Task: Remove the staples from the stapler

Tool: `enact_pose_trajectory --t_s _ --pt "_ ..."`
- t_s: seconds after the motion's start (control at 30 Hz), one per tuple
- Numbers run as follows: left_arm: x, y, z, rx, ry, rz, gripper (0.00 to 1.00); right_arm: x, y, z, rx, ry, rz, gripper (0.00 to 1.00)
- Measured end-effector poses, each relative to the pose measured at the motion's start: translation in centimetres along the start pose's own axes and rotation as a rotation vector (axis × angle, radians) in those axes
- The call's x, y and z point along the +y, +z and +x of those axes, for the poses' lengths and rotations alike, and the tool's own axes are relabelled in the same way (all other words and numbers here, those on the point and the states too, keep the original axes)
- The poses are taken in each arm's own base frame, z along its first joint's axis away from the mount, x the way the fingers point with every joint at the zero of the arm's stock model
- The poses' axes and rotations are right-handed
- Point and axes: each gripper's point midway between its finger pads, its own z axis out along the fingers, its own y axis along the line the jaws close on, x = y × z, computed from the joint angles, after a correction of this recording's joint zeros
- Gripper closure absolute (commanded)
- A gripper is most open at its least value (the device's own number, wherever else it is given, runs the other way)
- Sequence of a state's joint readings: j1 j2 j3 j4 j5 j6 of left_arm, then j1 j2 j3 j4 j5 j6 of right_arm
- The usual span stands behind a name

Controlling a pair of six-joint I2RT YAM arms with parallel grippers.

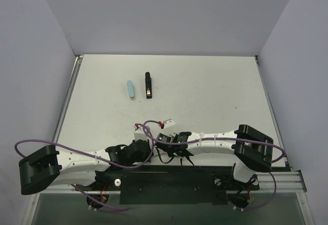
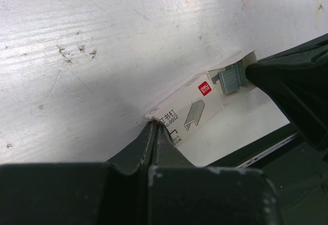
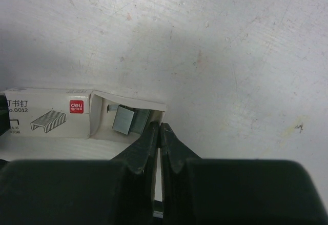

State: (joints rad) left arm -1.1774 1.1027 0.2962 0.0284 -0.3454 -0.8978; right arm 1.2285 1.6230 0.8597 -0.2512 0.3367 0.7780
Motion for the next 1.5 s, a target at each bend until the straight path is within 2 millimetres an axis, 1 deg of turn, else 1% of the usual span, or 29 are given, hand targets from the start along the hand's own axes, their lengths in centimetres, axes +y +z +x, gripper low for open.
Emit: enact_pose_trajectory --t_s 0.23,0.63,1.03,1.3,1.5 --pt "0.3 -0.1 -0.1 -0.008 0.013 -0.013 1.0 0.2 -0.4 0.6 0.0 -0.02 -0.011 1.0" --pt "0.4 0.0 -0.2 -0.011 0.014 -0.016 1.0 0.2 -0.4 0.7 -0.001 -0.006 -0.011 1.0" --pt "-0.5 0.5 -0.1 -0.013 -0.002 0.011 1.0 0.7 -0.2 0.4 0.002 0.013 -0.008 1.0" --pt "-0.7 0.5 -0.2 -0.017 -0.01 0.016 1.0 0.7 -0.2 0.4 0.002 0.022 -0.002 1.0" --pt "-0.8 0.2 0.3 -0.013 -0.01 0.029 1.0 0.4 0.0 0.3 0.0 0.041 0.005 1.0"
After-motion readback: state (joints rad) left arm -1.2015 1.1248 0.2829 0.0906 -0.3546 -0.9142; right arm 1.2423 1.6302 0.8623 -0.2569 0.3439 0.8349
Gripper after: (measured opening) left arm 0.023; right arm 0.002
